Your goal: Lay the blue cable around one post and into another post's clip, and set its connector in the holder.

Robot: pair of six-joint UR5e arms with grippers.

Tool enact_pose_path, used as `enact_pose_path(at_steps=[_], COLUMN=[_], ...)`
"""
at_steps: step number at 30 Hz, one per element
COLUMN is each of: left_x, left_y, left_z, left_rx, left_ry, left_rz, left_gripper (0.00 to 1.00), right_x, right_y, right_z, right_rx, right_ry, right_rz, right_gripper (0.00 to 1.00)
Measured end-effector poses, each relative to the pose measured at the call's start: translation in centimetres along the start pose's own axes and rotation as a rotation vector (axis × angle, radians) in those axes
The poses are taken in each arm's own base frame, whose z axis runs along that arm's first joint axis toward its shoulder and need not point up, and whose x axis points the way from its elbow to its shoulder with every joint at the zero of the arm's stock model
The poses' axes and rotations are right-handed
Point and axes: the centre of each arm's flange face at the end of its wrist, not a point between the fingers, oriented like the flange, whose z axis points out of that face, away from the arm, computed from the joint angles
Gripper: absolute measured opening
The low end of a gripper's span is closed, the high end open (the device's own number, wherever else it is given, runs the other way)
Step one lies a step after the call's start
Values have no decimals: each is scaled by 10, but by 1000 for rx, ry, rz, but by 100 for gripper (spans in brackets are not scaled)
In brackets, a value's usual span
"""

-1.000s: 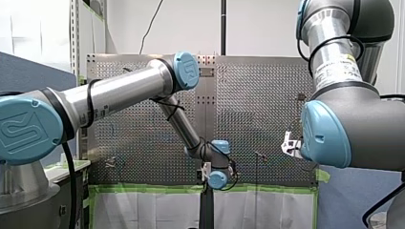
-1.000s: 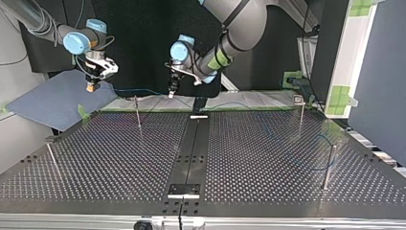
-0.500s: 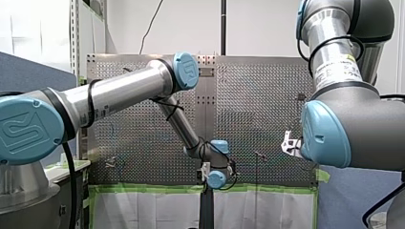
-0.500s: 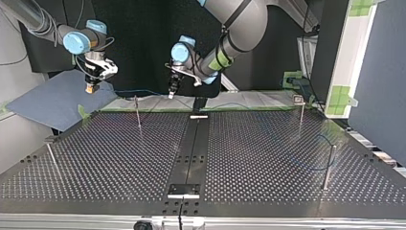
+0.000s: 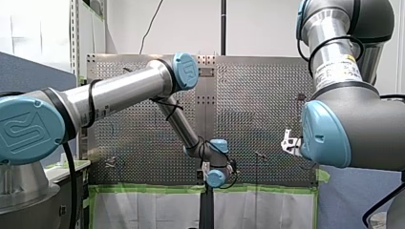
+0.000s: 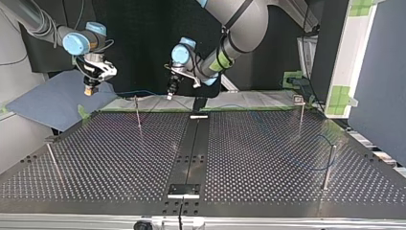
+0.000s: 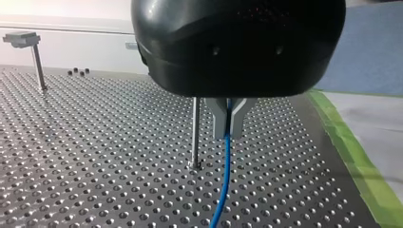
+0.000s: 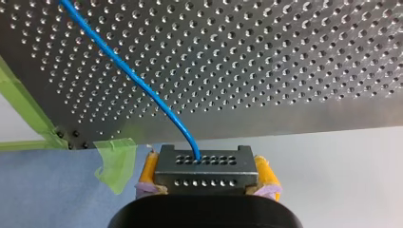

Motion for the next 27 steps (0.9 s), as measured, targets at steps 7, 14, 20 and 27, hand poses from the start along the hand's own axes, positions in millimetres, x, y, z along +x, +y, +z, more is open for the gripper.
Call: enact_pose_path(at_steps=[7, 14, 20, 27], left_x=[-1, -2, -5, -6], left_y=[3, 6, 7, 6], left_z=[2, 5, 10, 11], left_rx=[-3, -1, -5, -5], left_ry=[-1, -5, -9, -11], left_rz=[-13, -25, -45, -53], left_gripper=[1, 1, 1, 1], right_x=[1, -16, -21, -22], right_y=[-1, 1, 2, 4], right_z=[4, 9, 12, 11], right_rx=[10, 8, 6, 1], right_ry=[-1, -33, -46, -64], right_rz=[1, 0, -1, 1], right_gripper=[0, 0, 0, 0])
